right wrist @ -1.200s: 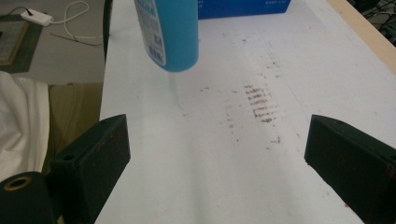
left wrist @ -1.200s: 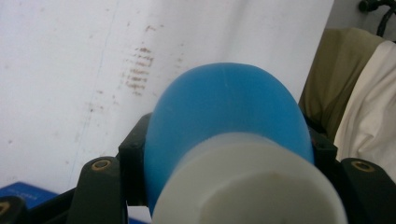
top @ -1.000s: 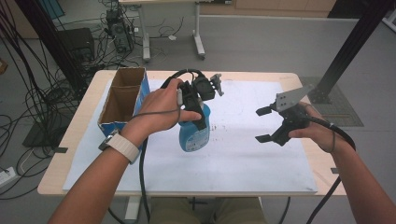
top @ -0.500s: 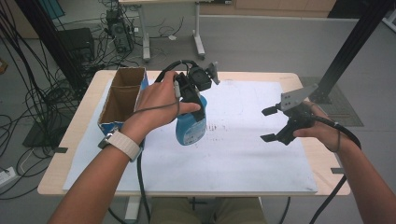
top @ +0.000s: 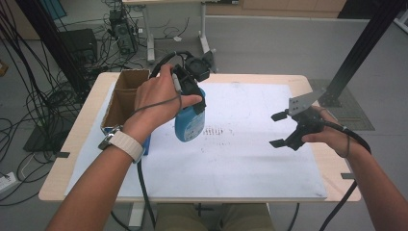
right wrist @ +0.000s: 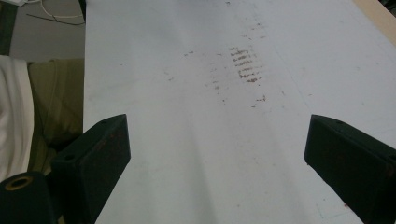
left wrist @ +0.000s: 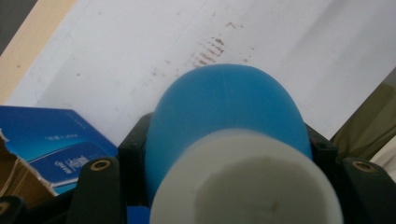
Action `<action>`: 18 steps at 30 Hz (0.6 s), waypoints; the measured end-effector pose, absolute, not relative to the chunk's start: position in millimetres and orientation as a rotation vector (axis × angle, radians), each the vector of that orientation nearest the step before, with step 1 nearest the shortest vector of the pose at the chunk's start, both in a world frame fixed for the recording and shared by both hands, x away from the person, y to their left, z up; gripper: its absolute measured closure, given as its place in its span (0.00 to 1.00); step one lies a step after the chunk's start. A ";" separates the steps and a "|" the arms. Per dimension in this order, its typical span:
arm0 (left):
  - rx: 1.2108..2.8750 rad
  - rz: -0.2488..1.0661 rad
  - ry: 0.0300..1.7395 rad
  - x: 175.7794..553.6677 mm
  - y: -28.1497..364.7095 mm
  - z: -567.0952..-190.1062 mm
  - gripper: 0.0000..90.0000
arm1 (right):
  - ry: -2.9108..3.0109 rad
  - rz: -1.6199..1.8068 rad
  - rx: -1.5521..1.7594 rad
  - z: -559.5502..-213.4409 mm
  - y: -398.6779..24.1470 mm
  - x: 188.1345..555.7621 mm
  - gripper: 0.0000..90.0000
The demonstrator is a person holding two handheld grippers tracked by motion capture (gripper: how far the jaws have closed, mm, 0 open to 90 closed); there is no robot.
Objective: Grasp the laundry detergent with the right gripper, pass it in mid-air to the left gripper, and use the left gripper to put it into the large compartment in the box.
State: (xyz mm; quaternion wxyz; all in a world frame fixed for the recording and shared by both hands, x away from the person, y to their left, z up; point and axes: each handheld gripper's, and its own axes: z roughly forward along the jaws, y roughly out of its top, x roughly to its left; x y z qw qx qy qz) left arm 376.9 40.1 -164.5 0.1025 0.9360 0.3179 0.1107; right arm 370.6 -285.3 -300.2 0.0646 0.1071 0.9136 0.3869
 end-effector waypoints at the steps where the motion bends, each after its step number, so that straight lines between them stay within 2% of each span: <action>1: 2.763 0.329 0.950 377.3 40.9 -163.9 0.42 | 2.758 1.164 0.318 -300.1 -284.8 370.8 0.08; 18: 2.717 0.370 1.091 383.9 46.9 -145.5 0.41 | 2.766 1.130 0.340 -299.7 -288.2 372.5 0.08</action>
